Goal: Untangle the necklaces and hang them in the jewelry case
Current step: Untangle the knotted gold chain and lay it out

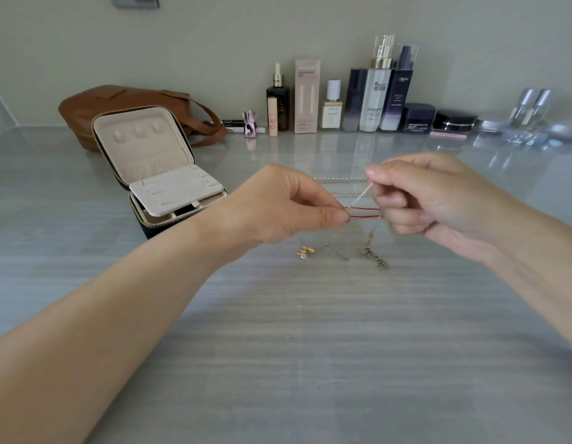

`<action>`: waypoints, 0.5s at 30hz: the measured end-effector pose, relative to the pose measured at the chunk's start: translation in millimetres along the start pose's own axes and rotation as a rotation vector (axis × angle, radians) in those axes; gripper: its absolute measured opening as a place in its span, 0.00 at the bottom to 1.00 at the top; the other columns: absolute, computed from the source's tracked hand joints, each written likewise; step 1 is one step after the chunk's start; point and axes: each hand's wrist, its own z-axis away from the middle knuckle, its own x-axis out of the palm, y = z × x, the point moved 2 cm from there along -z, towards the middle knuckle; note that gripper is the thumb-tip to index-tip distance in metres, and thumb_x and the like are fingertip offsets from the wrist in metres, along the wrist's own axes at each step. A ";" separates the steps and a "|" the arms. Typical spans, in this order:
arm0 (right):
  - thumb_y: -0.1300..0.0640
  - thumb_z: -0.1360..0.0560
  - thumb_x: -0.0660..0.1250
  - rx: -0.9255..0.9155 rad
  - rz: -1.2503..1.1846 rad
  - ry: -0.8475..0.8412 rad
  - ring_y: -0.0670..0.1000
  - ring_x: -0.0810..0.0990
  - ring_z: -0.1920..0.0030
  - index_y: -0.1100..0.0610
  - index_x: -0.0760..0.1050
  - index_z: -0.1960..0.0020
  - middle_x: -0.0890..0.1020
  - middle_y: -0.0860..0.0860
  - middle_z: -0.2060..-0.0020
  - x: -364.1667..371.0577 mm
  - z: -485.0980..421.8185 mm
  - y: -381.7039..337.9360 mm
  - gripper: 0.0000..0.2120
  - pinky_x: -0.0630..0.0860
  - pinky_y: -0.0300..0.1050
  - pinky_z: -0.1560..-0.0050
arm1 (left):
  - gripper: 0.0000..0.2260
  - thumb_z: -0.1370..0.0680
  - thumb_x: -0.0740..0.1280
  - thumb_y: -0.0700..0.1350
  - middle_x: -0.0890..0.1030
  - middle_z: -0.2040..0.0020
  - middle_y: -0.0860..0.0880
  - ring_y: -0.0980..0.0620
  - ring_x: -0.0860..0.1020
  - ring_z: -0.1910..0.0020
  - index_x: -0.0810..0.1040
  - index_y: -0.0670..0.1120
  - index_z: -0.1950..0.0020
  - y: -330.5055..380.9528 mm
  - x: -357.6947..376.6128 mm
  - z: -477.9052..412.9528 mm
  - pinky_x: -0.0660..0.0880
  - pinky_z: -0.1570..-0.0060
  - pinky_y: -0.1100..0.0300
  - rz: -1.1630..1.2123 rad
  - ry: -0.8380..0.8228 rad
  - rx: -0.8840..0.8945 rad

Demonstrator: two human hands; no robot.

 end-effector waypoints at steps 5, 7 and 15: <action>0.50 0.43 0.71 0.000 0.114 -0.068 0.44 0.53 0.80 0.59 0.77 0.65 0.60 0.45 0.82 2.4 4.2 -3.3 0.14 0.51 0.36 0.77 | 0.06 0.29 0.72 0.44 0.81 0.67 0.51 0.60 0.72 0.70 0.83 0.53 0.66 0.4 -4.0 -1.2 0.68 0.69 0.65 -0.007 0.006 0.006; 0.53 0.38 0.69 0.004 0.119 -0.069 0.43 0.53 0.81 0.61 0.76 0.63 0.62 0.43 0.85 2.6 4.8 -4.2 0.10 0.51 0.35 0.77 | 0.08 0.28 0.70 0.44 0.80 0.70 0.57 0.62 0.73 0.71 0.83 0.54 0.66 -0.4 -4.5 -1.9 0.69 0.70 0.67 -0.020 0.003 0.006; 0.61 0.27 0.64 0.013 0.050 -0.017 0.43 0.52 0.82 0.58 0.79 0.67 0.57 0.44 0.84 -1.8 2.4 -3.9 0.11 0.48 0.35 0.76 | 0.07 0.26 0.68 0.44 0.79 0.70 0.58 0.63 0.73 0.71 0.81 0.53 0.63 -1.4 -4.3 -2.5 0.70 0.70 0.69 -0.052 -0.007 -0.002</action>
